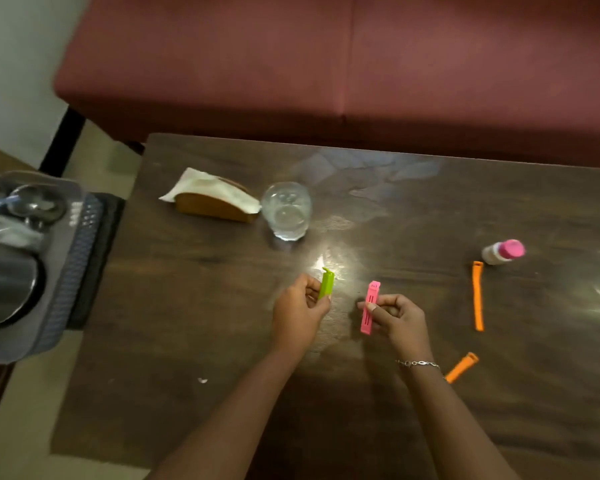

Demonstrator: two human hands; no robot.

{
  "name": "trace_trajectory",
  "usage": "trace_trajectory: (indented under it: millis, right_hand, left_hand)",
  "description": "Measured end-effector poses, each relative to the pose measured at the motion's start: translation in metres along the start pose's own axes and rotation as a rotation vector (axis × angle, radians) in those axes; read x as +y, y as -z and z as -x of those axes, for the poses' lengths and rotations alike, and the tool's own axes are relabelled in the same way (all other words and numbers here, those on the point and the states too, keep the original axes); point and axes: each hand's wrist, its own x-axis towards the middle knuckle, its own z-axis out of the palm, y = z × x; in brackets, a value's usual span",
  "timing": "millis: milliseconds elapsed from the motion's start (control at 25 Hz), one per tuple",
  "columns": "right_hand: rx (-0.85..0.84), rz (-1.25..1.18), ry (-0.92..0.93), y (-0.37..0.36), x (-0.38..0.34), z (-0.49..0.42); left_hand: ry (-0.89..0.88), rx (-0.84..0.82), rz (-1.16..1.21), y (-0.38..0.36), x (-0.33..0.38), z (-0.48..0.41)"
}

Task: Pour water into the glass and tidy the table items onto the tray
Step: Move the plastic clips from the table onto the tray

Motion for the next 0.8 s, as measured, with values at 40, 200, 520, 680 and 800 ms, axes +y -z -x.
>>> trace_trajectory:
  millis: [40, 200, 520, 680, 800]
  right_hand:
    - [-0.047, 0.005, 0.006, -0.025, -0.004, 0.004]
    - [-0.172, 0.040, 0.028, -0.107, -0.015, 0.014]
    - [-0.381, 0.150, 0.059, -0.265, -0.017, 0.022]
    - [-0.444, 0.200, 0.058, -0.318, -0.011, 0.027]
    - [-0.468, 0.244, 0.066, -0.343, -0.006, 0.027]
  left_hand:
    - [0.014, 0.037, 0.017, 0.021, -0.011, -0.002]
    - [0.087, 0.183, 0.052, 0.099, -0.048, -0.004]
    - [0.126, 0.491, -0.087, 0.271, -0.138, -0.027]
    - [0.151, 0.578, -0.231, 0.334, -0.172, -0.056]
    - [0.216, 0.513, -0.356, 0.358, -0.192, -0.090]
